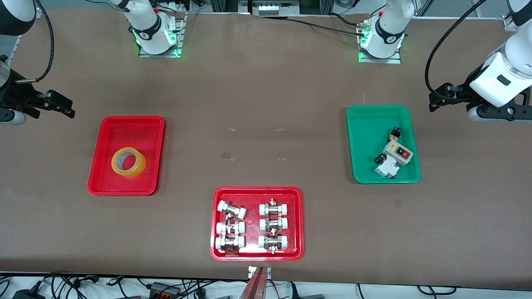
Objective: Left arm passes tape to right arm into tray
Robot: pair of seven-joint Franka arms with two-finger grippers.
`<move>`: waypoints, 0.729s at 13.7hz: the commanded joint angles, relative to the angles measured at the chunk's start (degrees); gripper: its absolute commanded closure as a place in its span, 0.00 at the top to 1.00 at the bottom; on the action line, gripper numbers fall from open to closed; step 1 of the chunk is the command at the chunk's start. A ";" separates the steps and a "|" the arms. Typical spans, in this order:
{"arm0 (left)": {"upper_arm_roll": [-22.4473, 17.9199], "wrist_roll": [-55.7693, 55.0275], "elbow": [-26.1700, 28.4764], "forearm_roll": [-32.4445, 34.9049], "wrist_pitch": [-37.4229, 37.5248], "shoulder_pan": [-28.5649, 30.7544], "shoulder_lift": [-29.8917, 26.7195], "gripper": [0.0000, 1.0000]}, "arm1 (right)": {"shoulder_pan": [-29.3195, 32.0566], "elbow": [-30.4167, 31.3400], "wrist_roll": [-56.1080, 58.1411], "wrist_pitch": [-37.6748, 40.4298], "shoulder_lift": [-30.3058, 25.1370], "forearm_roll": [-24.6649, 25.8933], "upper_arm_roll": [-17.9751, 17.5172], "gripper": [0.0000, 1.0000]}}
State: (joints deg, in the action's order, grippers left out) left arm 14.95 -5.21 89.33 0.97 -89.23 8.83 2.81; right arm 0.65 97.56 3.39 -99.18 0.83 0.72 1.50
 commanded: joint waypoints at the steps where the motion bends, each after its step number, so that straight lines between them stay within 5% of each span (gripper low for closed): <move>1: -0.01 1.25 -0.30 -0.36 0.90 0.40 -0.61 1.00 | 0.41 0.53 0.13 0.83 -1.26 0.16 -0.53 1.00; 10: -0.01 1.25 -0.30 -0.36 0.90 0.48 -0.52 1.00 | 0.41 0.44 0.22 2.86 -1.79 0.16 -0.53 1.00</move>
State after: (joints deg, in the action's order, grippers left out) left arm 14.94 -5.21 89.33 0.97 -89.23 8.93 2.81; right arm 0.64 97.56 3.39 -97.12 0.18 0.72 1.50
